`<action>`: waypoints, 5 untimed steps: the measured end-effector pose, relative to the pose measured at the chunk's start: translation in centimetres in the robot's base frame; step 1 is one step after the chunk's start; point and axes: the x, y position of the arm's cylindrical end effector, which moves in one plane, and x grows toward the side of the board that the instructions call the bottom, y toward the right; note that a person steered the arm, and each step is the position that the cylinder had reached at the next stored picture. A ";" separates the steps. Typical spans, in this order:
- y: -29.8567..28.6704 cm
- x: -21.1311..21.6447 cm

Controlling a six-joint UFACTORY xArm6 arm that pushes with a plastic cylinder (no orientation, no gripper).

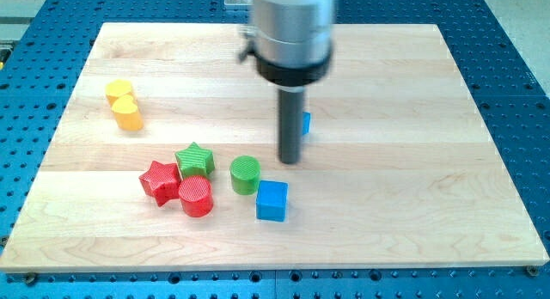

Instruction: Push the triangle into the yellow blocks

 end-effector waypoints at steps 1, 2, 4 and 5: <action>0.2 2.0; -4.6 2.0; 1.1 1.5; 3.3 -2.6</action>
